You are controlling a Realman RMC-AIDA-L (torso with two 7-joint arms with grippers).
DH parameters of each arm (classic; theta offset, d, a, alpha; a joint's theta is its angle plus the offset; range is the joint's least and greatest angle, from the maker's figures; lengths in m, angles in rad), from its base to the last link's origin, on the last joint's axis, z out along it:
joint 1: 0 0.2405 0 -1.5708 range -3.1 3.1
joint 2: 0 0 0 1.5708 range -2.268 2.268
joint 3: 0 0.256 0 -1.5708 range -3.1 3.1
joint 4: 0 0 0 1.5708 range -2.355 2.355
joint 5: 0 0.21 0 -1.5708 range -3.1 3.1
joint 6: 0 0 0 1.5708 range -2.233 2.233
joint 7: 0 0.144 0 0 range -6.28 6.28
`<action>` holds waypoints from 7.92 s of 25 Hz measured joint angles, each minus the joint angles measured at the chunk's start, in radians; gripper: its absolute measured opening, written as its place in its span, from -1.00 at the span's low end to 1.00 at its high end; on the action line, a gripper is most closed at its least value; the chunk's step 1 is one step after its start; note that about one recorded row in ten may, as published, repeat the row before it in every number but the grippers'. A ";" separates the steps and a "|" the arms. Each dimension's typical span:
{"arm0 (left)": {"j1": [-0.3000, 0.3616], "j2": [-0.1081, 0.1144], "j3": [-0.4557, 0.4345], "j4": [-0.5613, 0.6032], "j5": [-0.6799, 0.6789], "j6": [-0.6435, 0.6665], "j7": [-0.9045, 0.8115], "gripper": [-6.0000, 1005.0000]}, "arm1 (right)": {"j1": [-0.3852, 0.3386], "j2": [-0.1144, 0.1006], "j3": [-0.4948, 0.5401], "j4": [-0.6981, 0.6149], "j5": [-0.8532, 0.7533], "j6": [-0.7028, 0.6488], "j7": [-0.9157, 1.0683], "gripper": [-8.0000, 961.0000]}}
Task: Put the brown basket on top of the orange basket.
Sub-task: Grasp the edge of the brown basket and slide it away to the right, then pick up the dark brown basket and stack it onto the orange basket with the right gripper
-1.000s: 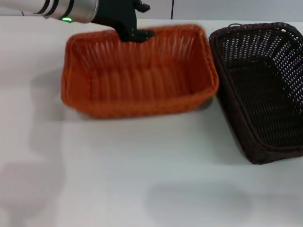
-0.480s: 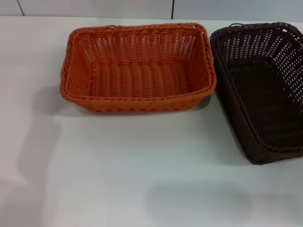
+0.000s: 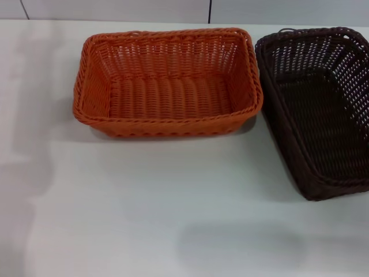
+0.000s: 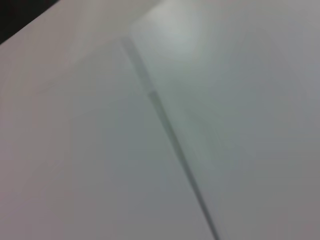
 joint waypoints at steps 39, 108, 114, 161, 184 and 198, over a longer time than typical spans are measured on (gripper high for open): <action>0.131 0.000 -0.207 -0.580 0.176 0.142 -0.689 0.19 | 0.442 -0.040 1.004 -1.456 -0.285 3.548 -0.702 0.71; 0.095 -0.003 -0.313 -0.603 0.176 -0.085 -0.627 0.19 | 0.093 -0.061 0.462 -1.594 -0.693 3.683 -0.775 0.67; 0.096 -0.003 -0.313 -0.605 0.176 -0.085 -0.628 0.19 | 0.121 -0.040 0.445 -1.538 -0.741 3.683 -0.847 0.41; 0.070 0.004 -0.343 -0.605 0.176 -0.154 -0.622 0.19 | 0.285 0.001 0.211 -1.745 -1.020 3.300 -1.558 -0.63; 0.052 -0.003 -0.406 -0.606 0.176 -0.232 -0.622 0.18 | 0.217 -0.090 0.162 -1.666 -0.971 3.186 -1.818 -0.58; 0.058 -0.009 -0.406 -0.632 0.176 -0.238 -0.631 0.19 | 0.267 -0.173 0.048 -1.616 -0.973 3.116 -1.562 -0.54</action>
